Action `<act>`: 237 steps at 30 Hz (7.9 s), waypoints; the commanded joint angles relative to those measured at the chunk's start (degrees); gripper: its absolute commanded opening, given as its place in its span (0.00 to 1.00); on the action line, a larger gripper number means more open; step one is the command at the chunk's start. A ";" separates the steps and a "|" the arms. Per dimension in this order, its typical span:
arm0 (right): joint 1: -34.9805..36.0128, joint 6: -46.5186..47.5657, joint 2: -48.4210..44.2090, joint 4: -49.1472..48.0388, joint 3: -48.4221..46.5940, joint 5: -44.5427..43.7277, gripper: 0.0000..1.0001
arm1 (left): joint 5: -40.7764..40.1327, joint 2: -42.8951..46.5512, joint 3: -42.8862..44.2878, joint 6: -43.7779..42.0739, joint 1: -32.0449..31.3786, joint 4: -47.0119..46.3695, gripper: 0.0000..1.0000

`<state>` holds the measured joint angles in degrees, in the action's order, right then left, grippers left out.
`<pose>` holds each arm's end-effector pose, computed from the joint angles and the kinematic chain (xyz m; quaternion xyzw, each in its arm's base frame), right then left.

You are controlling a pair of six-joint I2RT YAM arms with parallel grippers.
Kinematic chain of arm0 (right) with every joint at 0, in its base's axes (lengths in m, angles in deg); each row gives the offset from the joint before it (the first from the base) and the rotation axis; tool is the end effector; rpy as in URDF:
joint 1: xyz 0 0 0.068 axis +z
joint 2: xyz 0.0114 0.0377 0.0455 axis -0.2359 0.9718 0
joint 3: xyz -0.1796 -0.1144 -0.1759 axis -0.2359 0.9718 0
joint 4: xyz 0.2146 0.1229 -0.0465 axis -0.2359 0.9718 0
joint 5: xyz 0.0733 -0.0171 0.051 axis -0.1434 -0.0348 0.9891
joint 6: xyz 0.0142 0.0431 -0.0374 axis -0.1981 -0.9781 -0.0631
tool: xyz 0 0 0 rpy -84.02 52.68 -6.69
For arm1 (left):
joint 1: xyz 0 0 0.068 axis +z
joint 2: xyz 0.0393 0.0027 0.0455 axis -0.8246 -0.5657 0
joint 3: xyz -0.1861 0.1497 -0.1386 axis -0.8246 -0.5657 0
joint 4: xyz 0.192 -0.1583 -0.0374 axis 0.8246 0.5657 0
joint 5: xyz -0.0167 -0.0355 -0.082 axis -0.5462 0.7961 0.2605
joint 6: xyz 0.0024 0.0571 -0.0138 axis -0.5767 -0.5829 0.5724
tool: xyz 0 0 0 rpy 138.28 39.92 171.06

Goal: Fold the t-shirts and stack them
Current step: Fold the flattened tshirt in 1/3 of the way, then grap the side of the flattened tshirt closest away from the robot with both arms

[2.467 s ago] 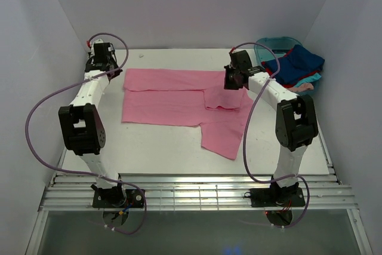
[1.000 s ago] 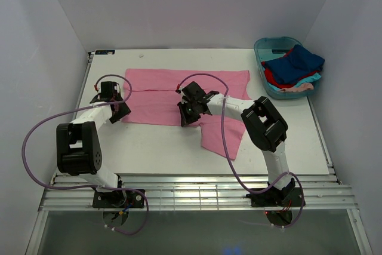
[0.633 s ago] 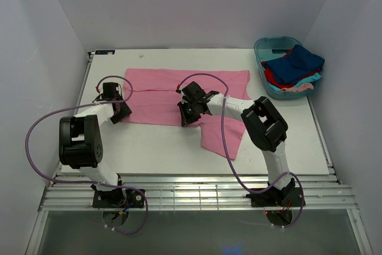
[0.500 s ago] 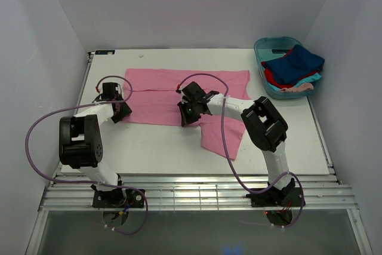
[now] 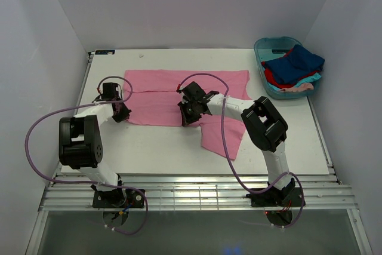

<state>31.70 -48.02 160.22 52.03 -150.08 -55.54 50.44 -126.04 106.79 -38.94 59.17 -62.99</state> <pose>0.3075 0.3210 0.1661 -0.2437 0.9156 0.2284 0.2237 0.3110 0.0221 0.1636 -0.2955 0.9224 -0.0324 0.2465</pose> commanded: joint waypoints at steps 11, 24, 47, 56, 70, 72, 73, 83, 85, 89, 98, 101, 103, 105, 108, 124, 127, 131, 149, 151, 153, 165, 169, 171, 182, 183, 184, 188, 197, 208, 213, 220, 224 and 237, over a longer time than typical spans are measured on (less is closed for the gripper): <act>0.01 -0.90 0.77 2.54 0.21 -2.62 0.08 | -12.87 2.02 15.68 -6.83 1.66 16.88 0.00; 0.01 -1.08 1.83 4.30 -0.06 -3.85 0.08 | -21.49 -2.73 21.67 -9.20 2.45 26.65 0.24; -0.08 -0.46 -4.75 6.49 -0.84 -8.06 0.08 | -19.47 -7.74 21.40 -7.71 1.66 27.10 0.46; -3.05 0.77 -18.73 8.96 4.51 -19.93 0.08 | -18.07 -3.00 20.88 -9.47 -1.95 18.76 0.31; -17.83 5.95 -8.82 3.34 -1.37 -18.35 0.08 | -14.03 -4.13 15.96 -8.77 -2.21 13.21 0.00; -18.88 6.04 -6.27 3.16 -3.12 -17.92 0.08 | -13.50 -4.75 15.08 -8.77 -2.39 12.51 0.00; -19.06 6.30 -5.56 2.99 -3.39 -17.65 0.08 | -13.32 -5.10 14.73 -8.77 -2.47 12.42 0.00; -21.34 6.48 -0.55 2.63 -2.44 -17.56 0.08 | -11.21 -9.85 14.20 -9.12 -2.65 11.36 0.00; -21.78 6.22 -0.20 3.42 -1.73 -18.09 0.08 | -11.12 -11.69 14.81 -9.12 -2.65 11.36 0.00; -23.89 5.60 0.60 4.74 -1.20 -18.00 0.08 | -11.04 -14.68 15.78 -9.47 -5.63 11.10 0.00; -28.99 6.31 1.04 6.24 -1.64 -17.30 0.08 | -12.26 -18.29 17.36 -7.80 -10.47 11.18 0.00; -30.57 6.75 1.21 7.03 -2.34 -17.65 0.08 | -12.44 -19.08 17.97 -7.63 -11.17 11.36 0.00; -31.10 7.01 1.30 7.47 -2.52 -18.43 0.08 | -12.44 -19.17 18.24 -7.71 -11.35 11.45 0.00; -31.89 7.45 1.30 7.82 -2.69 -19.05 0.08 | -12.53 -18.56 18.33 -8.06 -11.61 11.54 0.00; -32.60 7.98 1.13 8.08 -2.78 -19.32 0.08 | -12.62 -17.33 18.42 -9.03 -11.79 11.71 0.00; -23.83 7.11 -31.11 2.54 14.16 -18.35 0.38 | -30.10 8.35 10.16 -8.61 -9.34 8.35 0.62; -18.82 4.30 -36.57 3.25 21.55 -18.27 0.42 | -29.67 3.26 9.72 -6.58 -5.65 11.35 0.60; -12.22 -0.97 -40.70 3.42 28.50 -20.72 0.41 | -21.61 0.70 6.91 -7.53 -0.37 6.80 0.59; -5.18 -7.23 -43.79 5.27 36.68 -22.49 0.29 | -11.30 3.51 -0.66 -11.40 1.57 -5.52 0.57; -4.91 -7.40 -43.18 6.06 37.03 -22.48 0.29 | -11.47 1.76 -0.39 -11.23 1.57 -4.38 0.56; -4.65 -8.19 -42.82 6.76 37.21 -22.83 0.29 | -11.65 0.88 -0.13 -11.23 1.57 -4.02 0.56; -2.10 -13.29 -41.85 8.79 40.90 -23.89 0.31 | -12.97 -3.35 0.93 -11.05 1.74 -2.79 0.52; -1.22 -14.60 -41.42 8.87 42.74 -24.77 0.32 | -12.88 -3.70 1.10 -10.88 1.92 -2.53 0.48; -0.52 -15.22 -40.98 9.31 43.45 -24.86 0.33 | -12.79 -3.79 1.28 -10.88 1.92 -2.44 0.47; 2.91 -19.53 -39.13 10.46 45.20 -27.05 0.37 | -12.00 -4.23 1.63 -11.05 2.10 -2.26 0.45; 3.08 -19.53 -38.87 10.37 45.29 -26.88 0.37 | -12.00 -4.31 1.63 -11.05 2.18 -2.18 0.45; 3.17 -19.71 -38.17 10.28 45.38 -26.97 0.37 | -12.00 -4.31 1.63 -11.14 2.18 -2.09 0.45; 3.96 -20.76 -37.02 11.94 45.73 -27.32 0.37 | -11.83 -4.58 1.80 -11.23 2.27 -1.82 0.45; 5.11 -22.70 -37.29 12.04 48.37 -27.32 0.30 | -11.21 -5.19 1.89 -11.23 2.27 -1.82 0.43; 5.99 -23.22 -38.07 15.72 45.74 -30.22 0.08 | -9.63 -5.72 2.16 -12.37 2.27 -1.82 0.17; 5.99 -23.40 -40.79 19.41 42.84 -32.49 0.08 | -8.84 -5.72 2.33 -12.72 2.36 -1.74 0.08; 5.81 -22.09 -42.73 24.08 35.11 -39.79 0.08 | -5.77 -2.03 3.47 -11.76 2.27 -0.51 0.01; 3.62 -17.62 -38.96 24.08 29.40 -41.64 0.08 | -3.75 -0.45 6.54 -10.70 2.27 1.60 0.01; -8.95 -1.26 -24.82 17.67 8.57 -40.68 0.08 | 5.12 -8.79 26.49 -10.17 2.36 12.32 0.01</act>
<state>25.56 -54.95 133.14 72.49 -135.94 -95.95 51.72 -132.42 129.98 -49.41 61.22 -54.33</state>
